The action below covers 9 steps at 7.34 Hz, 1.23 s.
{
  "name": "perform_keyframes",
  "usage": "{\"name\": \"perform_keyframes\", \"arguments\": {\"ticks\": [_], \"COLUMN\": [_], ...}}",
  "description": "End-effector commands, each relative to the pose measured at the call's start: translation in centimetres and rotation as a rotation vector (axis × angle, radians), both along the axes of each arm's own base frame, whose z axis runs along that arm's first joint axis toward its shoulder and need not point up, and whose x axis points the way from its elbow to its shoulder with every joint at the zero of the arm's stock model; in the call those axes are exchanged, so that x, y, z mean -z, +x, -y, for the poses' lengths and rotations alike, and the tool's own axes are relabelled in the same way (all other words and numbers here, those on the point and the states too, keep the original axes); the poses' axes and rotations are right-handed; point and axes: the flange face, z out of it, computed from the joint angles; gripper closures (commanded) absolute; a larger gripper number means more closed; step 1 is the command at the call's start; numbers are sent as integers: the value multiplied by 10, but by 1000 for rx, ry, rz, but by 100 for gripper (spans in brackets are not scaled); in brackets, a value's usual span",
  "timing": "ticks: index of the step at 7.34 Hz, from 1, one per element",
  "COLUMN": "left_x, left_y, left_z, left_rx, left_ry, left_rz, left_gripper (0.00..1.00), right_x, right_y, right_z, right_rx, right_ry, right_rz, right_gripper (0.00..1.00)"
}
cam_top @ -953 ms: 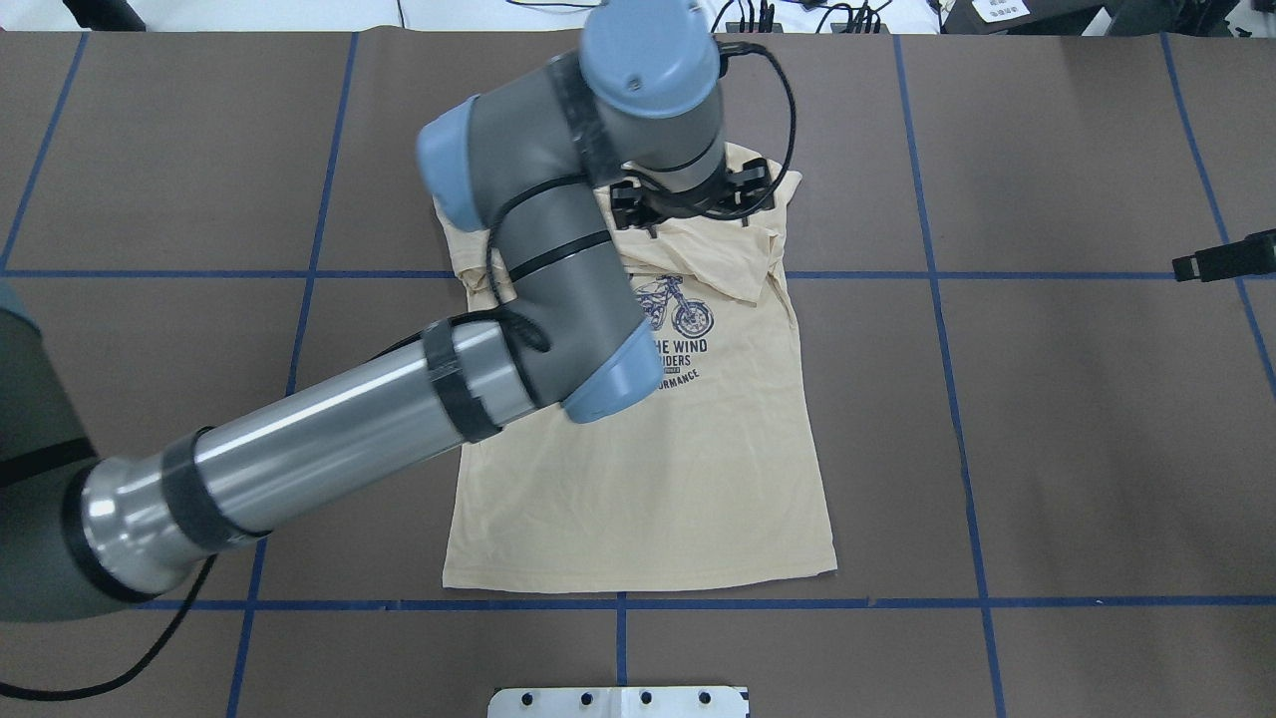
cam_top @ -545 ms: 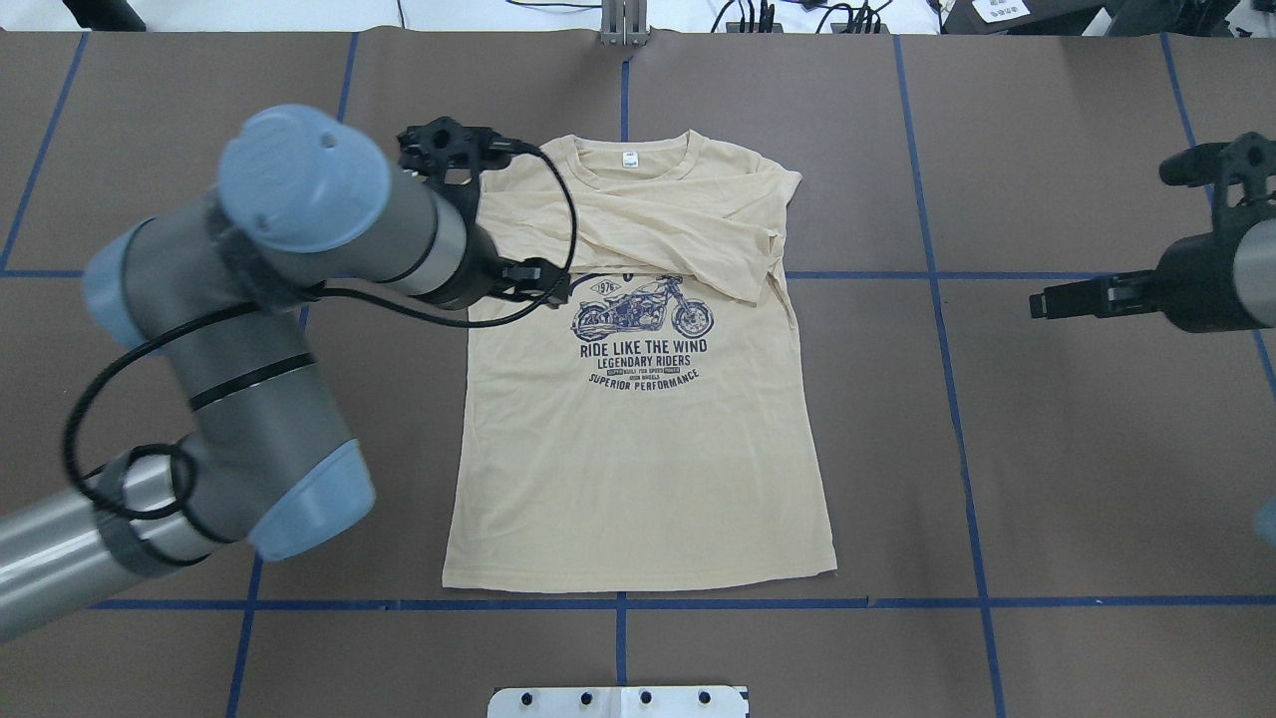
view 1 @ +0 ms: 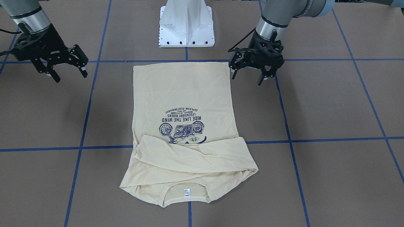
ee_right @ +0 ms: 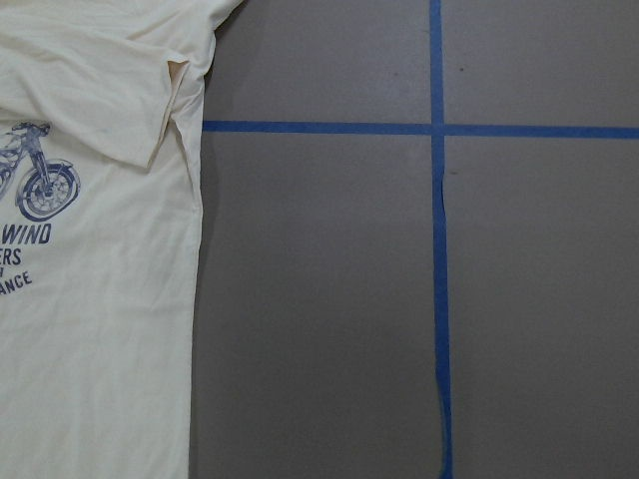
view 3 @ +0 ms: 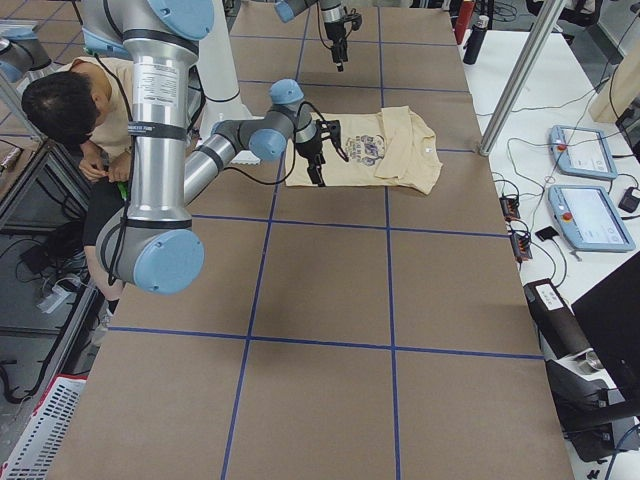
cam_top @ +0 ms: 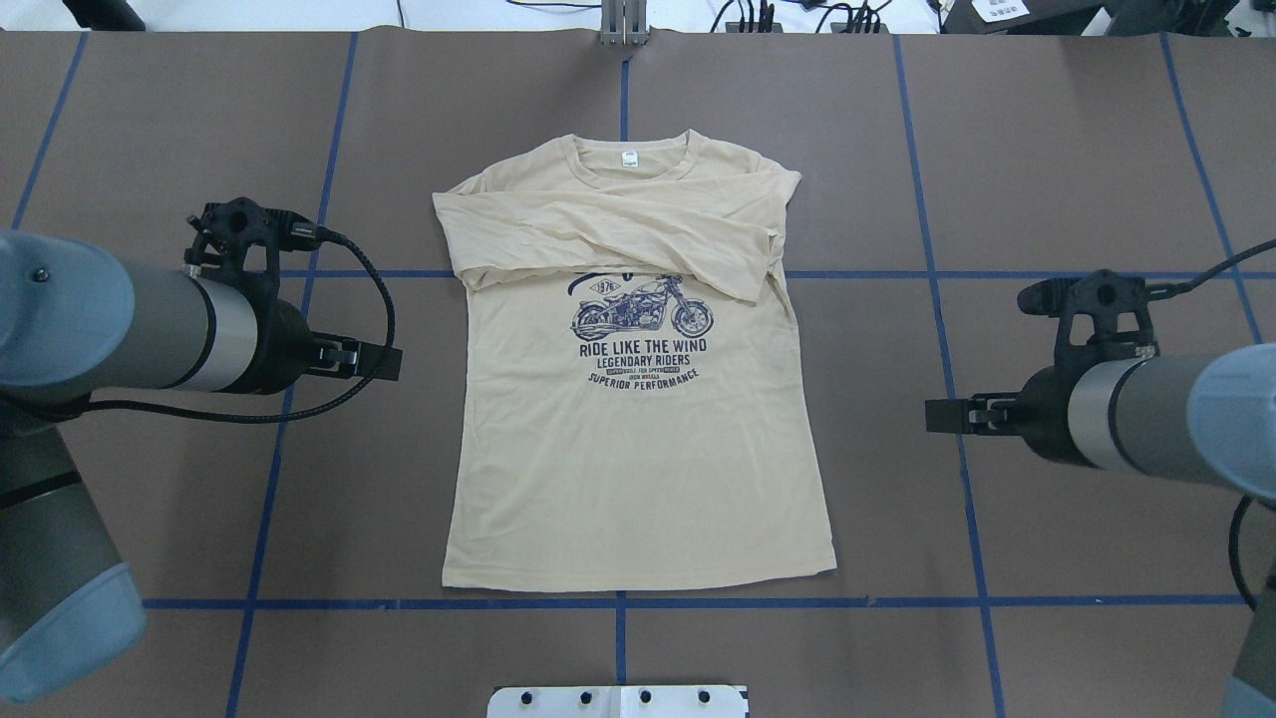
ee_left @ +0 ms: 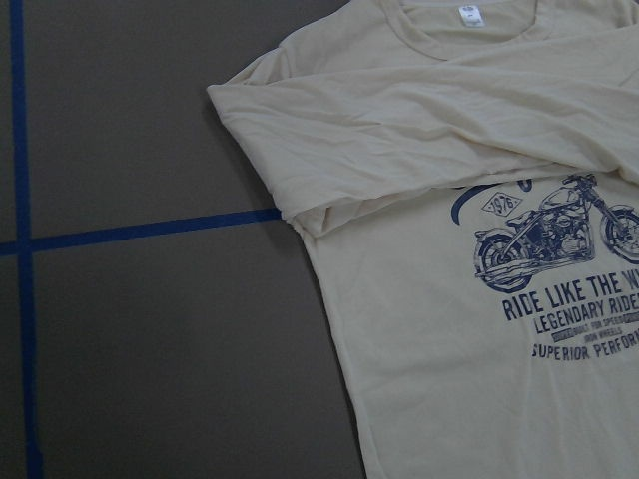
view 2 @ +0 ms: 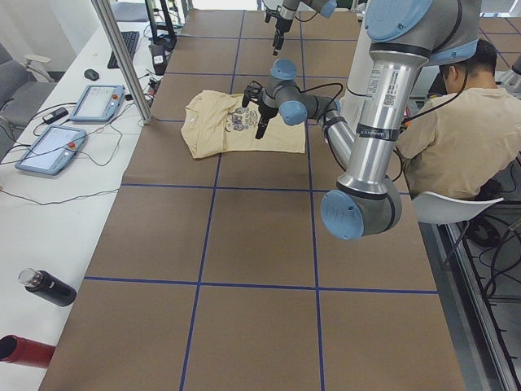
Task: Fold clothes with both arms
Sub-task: 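Release the sleeve and move both grippers to the bottom hem corners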
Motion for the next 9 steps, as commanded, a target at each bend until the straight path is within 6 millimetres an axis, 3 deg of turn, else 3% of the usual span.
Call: {"name": "perform_keyframes", "arguments": {"ticks": [1, 2, 3, 4, 7, 9], "left_x": [-17, -20, -21, -23, -33, -34], "left_y": [56, 83, 99, 112, 143, 147], "left_z": [-70, -106, -128, -146, -151, -150], "left_rx": [36, 30, 27, 23, 22, 22], "left_ry": [-112, -180, -224, -279, -303, -303], "left_rz": [-32, -40, -49, -51, -23, -20], "left_gripper": [0, 0, 2, 13, 33, 40], "right_x": [11, 11, 11, 12, 12, 12], "right_y": [-38, -40, -41, -42, -43, -44], "right_z": [-38, -41, -43, -42, -42, -42], "right_rx": [-8, -12, -9, -9, -11, -11], "right_ry": [3, 12, 12, 13, 14, 14], "right_rz": [3, 0, 0, 2, 1, 3], "right_gripper": [1, 1, 1, 1, 1, 1]}}
